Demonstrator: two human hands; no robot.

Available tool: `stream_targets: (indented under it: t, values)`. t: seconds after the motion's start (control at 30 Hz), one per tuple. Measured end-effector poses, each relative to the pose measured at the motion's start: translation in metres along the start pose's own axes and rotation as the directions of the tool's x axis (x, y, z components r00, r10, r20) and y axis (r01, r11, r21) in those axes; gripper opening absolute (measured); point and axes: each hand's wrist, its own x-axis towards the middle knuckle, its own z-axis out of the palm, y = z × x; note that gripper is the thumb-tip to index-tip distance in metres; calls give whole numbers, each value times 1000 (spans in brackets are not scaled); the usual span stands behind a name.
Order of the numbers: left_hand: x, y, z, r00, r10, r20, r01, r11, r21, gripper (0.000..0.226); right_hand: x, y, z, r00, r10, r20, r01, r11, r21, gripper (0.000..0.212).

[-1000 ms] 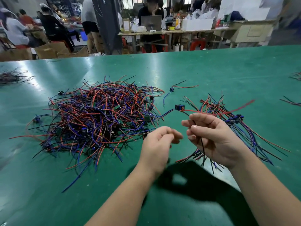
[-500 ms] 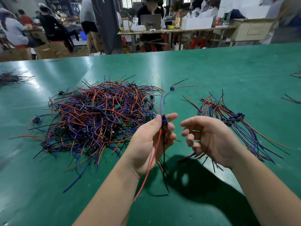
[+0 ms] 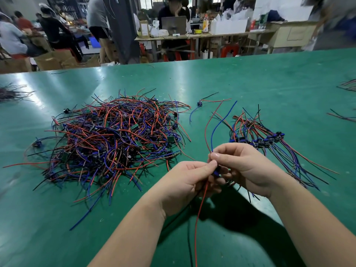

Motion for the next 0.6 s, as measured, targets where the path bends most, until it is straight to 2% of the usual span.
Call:
stream_targets:
  t: [0.1, 0.17, 0.3, 0.4, 0.53, 0.6]
  values:
    - [-1, 1, 0, 999, -4, 33, 5, 1000, -11, 32, -2, -1, -5, 995, 54, 85, -61, 996, 73, 21]
    - [-2, 0, 0, 998, -38, 40, 38, 999, 4, 32, -3, -2, -6, 994, 68, 87, -77, 991, 112, 15]
    - [0, 2, -3, 987, -90, -132, 94, 995, 20, 36, -1, -2, -4, 998, 52, -40, -52, 999, 8, 3]
    - [2, 2, -9, 975, -8, -222, 10, 1000, 4, 26, -1, -4, -4, 997, 45, -61, -44, 999, 25, 6]
    - [0, 2, -8, 983, 99, -158, -99, 995, 5, 25, -3, -7, -4, 999, 6, -50, -5, 1000, 17, 7]
    - [1, 0, -5, 978, 135, -159, -134, 991, 19, 25, -3, -7, -6, 997, -15, -78, 16, 1000, 9, 15]
